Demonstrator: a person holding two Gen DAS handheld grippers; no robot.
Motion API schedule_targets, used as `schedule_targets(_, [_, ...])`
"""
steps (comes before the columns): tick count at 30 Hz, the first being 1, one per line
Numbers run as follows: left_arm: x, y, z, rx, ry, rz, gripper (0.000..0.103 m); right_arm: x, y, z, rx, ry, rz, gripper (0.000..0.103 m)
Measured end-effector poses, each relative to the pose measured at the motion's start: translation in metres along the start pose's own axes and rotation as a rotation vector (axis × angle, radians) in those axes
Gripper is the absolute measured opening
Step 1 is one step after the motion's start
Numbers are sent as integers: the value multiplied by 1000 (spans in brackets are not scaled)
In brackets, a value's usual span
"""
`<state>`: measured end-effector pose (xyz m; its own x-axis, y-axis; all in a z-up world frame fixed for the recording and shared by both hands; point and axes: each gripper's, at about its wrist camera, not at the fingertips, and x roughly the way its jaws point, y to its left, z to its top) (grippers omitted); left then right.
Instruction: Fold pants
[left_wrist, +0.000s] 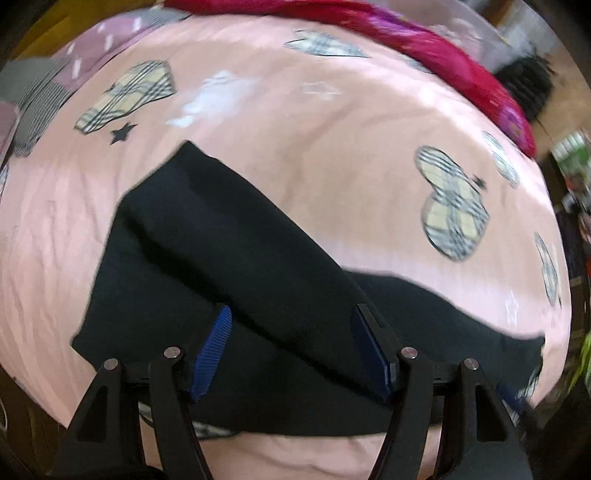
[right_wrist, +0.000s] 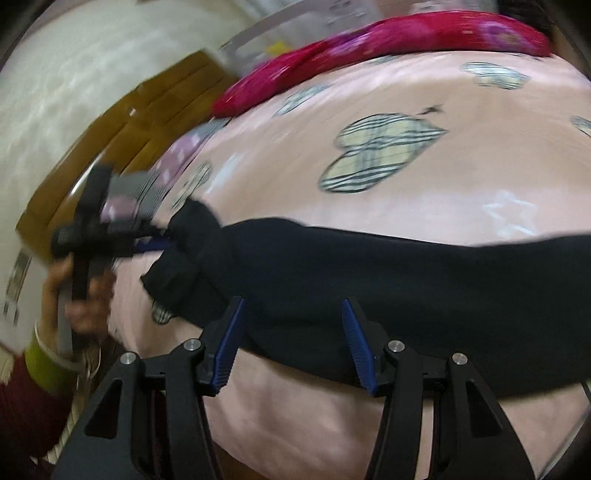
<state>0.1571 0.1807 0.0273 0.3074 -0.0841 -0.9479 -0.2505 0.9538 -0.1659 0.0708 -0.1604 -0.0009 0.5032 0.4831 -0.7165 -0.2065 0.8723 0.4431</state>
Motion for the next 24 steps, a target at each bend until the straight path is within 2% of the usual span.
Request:
schedule_targets(5, [22,7,44,-68,112,63,69,33,28,15,-115,72,49,55])
schedule_targets(8, [47,8,69,-112,210,96,69,52,44,24,-187,114,72,55])
schedule_targets(14, [78,-7,90,-62,267,221,70,87,65,31,-310,199,64,55])
schedule_targets(15, [85,-9,90,-43,276,240,67,95,67,31,-322,222,63,55])
schedule_targets(16, [90,-9,88,-24,283,256,63,101,68,31,-331,244,58,55])
schedule_targets(18, [94,-9,82,5,289,256,27,112,68,30,-347,277,47,55])
schedule_targets(19, [94,-7,79,12,286,241,22,117,68,29,-352,291,37,52])
schedule_targets(21, [82,-1,71,17,238,203,9,123,66,27,-355,301,31,19])
schedule_targets(24, [54,12,57,2,156,141,5,119,65,30,-347,280,62,9])
